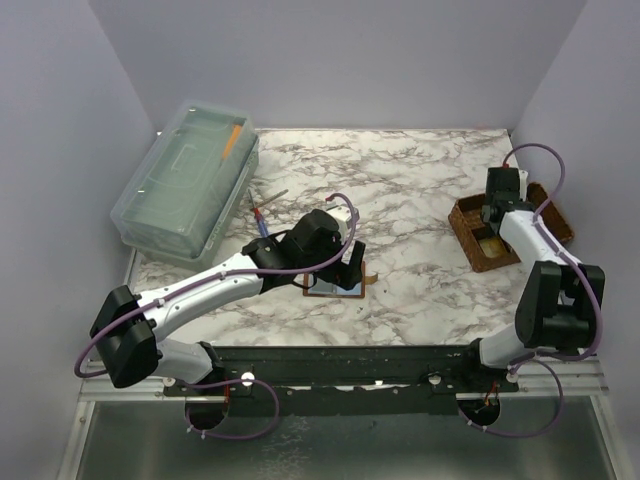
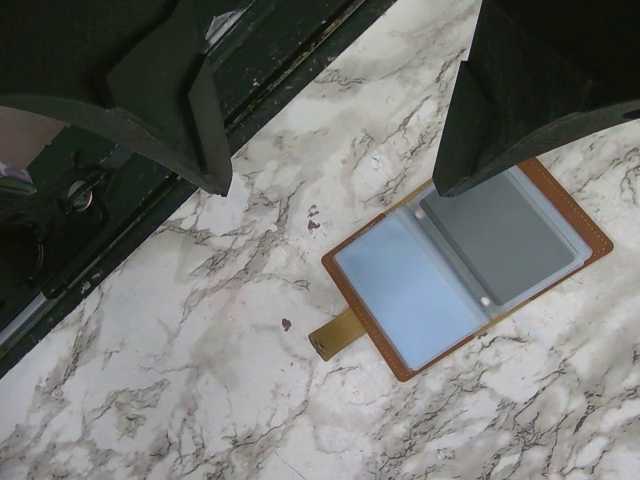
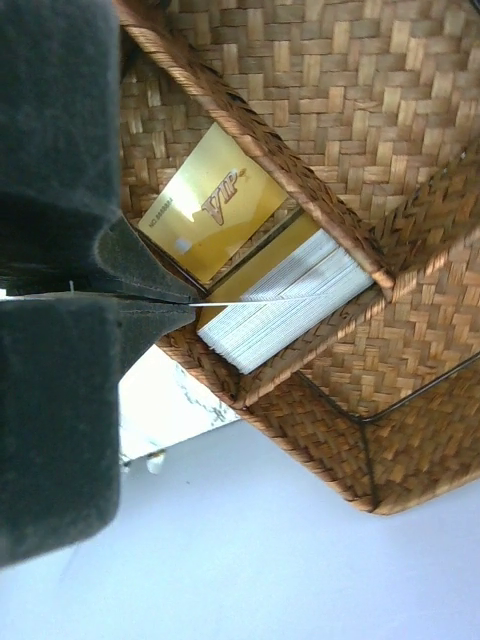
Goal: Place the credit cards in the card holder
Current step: Pick up the credit card from the storage box.
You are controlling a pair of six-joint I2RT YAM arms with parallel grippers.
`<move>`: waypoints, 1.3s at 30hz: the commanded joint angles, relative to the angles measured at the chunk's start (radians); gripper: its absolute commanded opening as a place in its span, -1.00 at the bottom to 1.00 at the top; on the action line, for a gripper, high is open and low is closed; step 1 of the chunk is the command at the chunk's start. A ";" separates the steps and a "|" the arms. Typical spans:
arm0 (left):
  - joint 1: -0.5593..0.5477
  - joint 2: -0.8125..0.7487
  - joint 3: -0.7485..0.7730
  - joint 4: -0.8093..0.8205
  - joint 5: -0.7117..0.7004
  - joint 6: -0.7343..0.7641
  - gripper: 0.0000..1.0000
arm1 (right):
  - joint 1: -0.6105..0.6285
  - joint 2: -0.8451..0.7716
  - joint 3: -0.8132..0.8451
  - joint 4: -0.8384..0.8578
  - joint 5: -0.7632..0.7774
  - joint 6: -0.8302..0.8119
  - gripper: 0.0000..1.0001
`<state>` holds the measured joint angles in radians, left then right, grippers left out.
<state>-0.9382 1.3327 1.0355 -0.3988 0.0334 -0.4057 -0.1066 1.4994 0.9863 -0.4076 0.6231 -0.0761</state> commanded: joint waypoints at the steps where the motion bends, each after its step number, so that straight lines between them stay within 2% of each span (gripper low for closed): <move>1: -0.001 0.014 -0.010 0.006 0.019 0.002 0.79 | -0.008 0.069 0.073 -0.204 0.104 0.278 -1.00; 3: 0.002 0.017 -0.009 0.009 0.026 0.000 0.79 | -0.008 0.108 0.112 -0.256 0.089 0.343 -0.99; 10: 0.013 0.016 -0.014 0.012 0.028 -0.002 0.79 | -0.008 0.112 0.161 -0.247 0.075 0.379 -0.99; 15: 0.015 0.019 -0.014 0.012 0.033 0.001 0.79 | -0.008 0.025 0.174 -0.256 0.064 0.388 -0.99; 27: 0.072 0.052 -0.016 0.027 0.088 -0.011 0.79 | -0.008 -0.196 0.173 -0.312 -0.180 0.410 -0.99; 31: 0.116 0.060 -0.022 0.040 0.137 -0.023 0.79 | -0.008 -0.240 0.175 -0.314 -0.335 0.408 -0.99; 35: 0.188 0.069 -0.034 0.075 0.238 -0.045 0.79 | -0.007 -0.281 0.170 -0.270 -0.669 0.332 -0.99; 39: 0.259 0.067 -0.048 0.124 0.345 -0.068 0.78 | -0.008 -0.308 0.134 -0.202 -0.960 0.354 -0.99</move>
<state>-0.7433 1.3937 1.0122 -0.3500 0.2234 -0.4400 -0.1070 1.2346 1.1435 -0.6849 0.0589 0.2859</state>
